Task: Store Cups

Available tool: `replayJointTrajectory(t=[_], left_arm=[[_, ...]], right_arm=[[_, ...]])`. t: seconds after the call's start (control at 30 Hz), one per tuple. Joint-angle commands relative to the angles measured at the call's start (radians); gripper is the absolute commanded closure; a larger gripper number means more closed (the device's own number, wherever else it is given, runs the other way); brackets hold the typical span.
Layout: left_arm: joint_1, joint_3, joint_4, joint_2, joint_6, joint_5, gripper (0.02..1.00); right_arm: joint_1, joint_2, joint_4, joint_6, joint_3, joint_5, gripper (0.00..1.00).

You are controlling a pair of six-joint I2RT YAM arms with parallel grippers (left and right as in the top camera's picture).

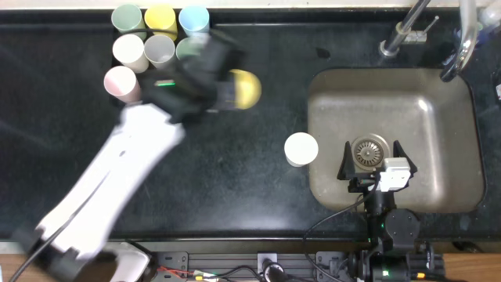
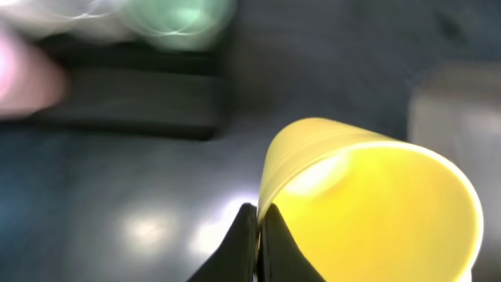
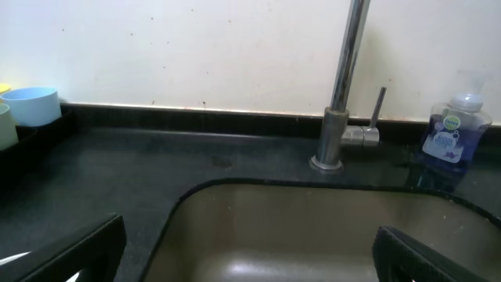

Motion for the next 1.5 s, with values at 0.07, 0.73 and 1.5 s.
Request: replayJointTrajectory(t=[0.07,0.73,1.5], left_arm=[[0.249,-0.042,-0.129,-0.071,-0.182,-0.009,0.982],[0.489,-0.199,0.116,0.085,-0.301,0.176,0.980],[0.489,-0.179,0.172,0.154,-0.368,0.148,0.982]], right_arm=[[0.004,-0.008,0.005,-0.003,-0.005,-0.006,0.003],[0.004,-0.008,0.005,-0.003,-0.005,-0.006,0.005],[0.004,-0.008,0.005,-0.003,-0.005,-0.006,0.003]])
